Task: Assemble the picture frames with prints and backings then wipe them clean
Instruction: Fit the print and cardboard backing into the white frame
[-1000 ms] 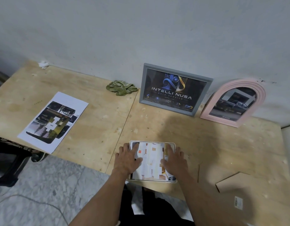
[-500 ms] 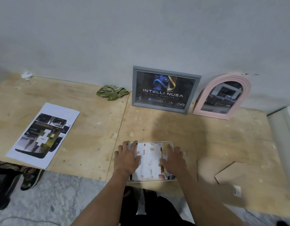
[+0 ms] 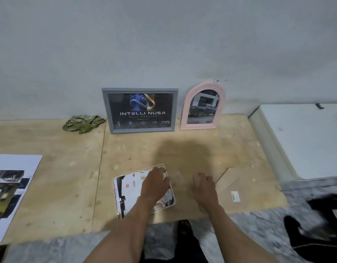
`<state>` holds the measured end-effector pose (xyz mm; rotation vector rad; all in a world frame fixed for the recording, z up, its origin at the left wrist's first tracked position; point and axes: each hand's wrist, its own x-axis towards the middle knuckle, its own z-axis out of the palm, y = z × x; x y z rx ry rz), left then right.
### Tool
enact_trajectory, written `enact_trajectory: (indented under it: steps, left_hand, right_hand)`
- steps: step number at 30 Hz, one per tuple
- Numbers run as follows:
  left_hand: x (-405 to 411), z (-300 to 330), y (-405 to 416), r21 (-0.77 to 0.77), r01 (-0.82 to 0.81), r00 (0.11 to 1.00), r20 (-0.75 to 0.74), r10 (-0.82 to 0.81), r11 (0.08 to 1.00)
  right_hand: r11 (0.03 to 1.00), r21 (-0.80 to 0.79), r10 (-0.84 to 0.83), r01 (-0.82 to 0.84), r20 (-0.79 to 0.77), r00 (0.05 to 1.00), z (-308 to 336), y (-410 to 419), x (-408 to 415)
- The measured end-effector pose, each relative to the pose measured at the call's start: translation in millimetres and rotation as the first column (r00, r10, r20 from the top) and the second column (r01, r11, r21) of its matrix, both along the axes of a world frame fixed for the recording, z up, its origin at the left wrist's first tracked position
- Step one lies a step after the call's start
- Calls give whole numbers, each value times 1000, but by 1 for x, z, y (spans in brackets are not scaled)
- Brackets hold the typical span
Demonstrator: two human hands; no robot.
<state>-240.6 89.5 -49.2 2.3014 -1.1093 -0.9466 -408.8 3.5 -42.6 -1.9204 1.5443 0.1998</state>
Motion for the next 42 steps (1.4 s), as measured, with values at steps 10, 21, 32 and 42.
enact_trajectory:
  steps: [10, 21, 32, 42]
  left_hand:
    - [-119, -16, -69, 283, -158, 944, -237, 229, 946]
    - [-151, -8, -83, 335, -437, 786, -308, 536, 835]
    - [-41, 2, 26, 195, -795, 499, -329, 802, 574]
    - [41, -11, 133, 180, -867, 413, -259, 873, 464]
  right_hand:
    - [983, 50, -164, 176, -186, 969, -13, -96, -163]
    - [856, 298, -454, 422, 46, 890, -31, -121, -192]
    - [879, 423, -339, 219, 232, 912, -10, -85, -57]
    - [930, 356, -193, 90, 266, 944, -21, 10, 48]
